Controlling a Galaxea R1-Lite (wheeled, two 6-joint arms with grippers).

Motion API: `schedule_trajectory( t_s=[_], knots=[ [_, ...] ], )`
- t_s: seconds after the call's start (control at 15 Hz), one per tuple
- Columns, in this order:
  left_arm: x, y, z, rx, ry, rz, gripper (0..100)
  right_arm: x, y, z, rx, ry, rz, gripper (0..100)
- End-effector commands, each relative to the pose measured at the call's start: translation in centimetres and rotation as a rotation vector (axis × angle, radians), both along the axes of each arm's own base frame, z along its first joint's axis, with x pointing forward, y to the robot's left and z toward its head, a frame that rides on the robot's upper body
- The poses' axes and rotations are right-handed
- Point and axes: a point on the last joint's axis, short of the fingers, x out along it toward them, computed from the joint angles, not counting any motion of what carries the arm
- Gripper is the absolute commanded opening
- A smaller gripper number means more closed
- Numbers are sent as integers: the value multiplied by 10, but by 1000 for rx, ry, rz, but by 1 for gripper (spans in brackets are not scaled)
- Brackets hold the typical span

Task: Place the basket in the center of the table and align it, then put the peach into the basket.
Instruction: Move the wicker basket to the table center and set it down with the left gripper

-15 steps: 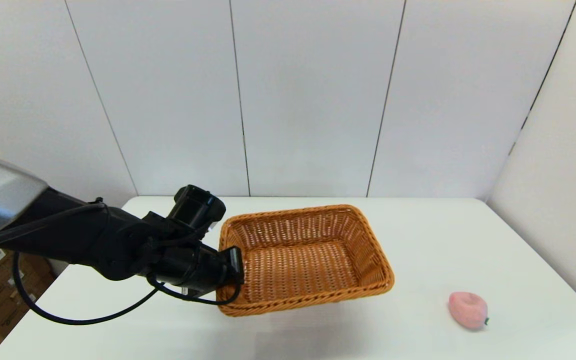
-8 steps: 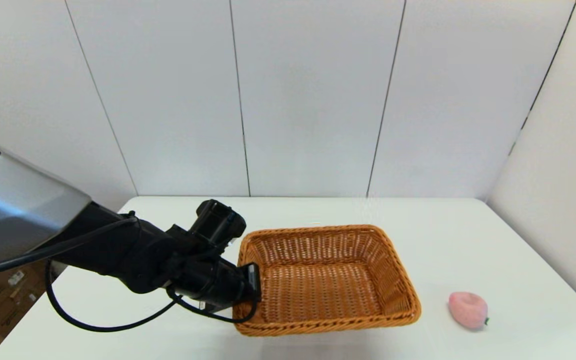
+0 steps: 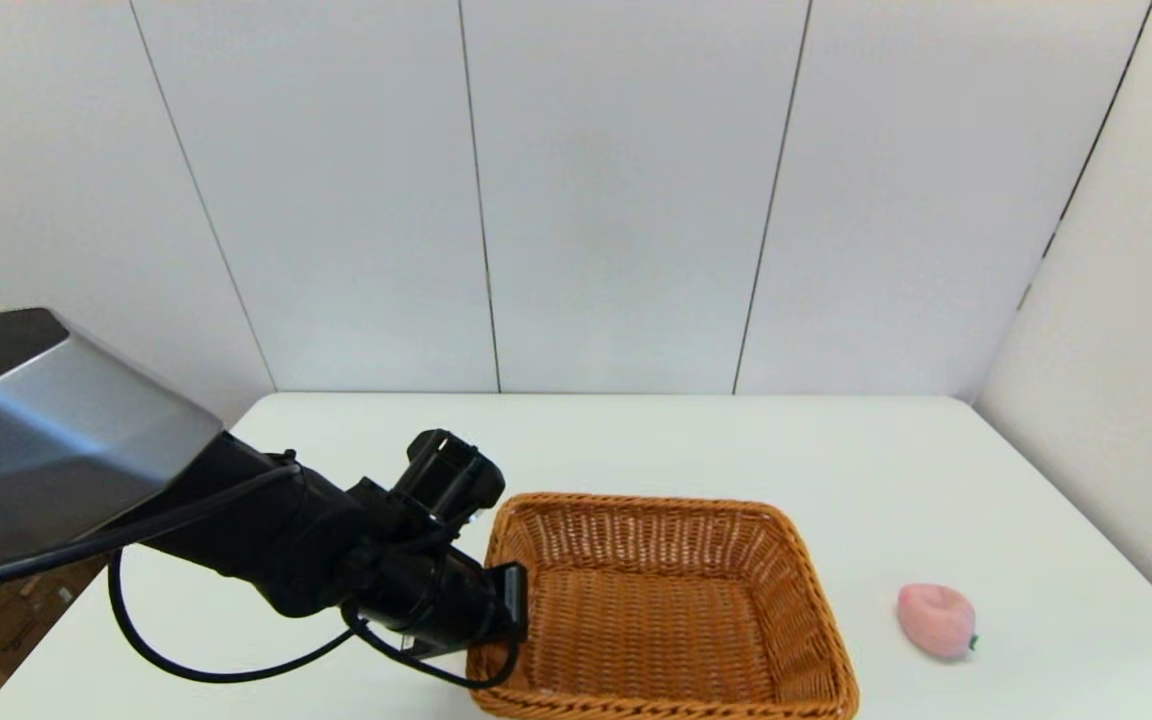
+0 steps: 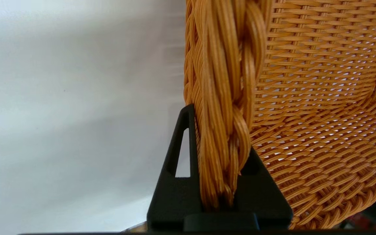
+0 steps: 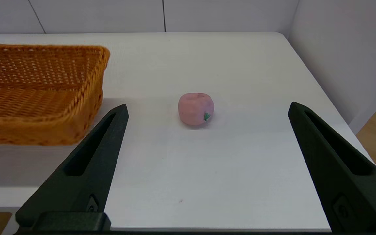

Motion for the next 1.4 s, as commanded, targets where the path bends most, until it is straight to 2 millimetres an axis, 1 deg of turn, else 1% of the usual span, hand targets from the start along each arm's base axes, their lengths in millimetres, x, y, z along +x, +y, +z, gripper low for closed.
schedule_trajectory(
  t_s=[0.07, 1.4],
  knots=[
    [-4, 3, -8, 2, 6, 2, 0, 0, 0, 0, 0, 1, 0, 100],
    [0, 8, -15, 39, 16, 53, 0, 0, 0, 0, 0, 1, 0, 100]
  ],
)
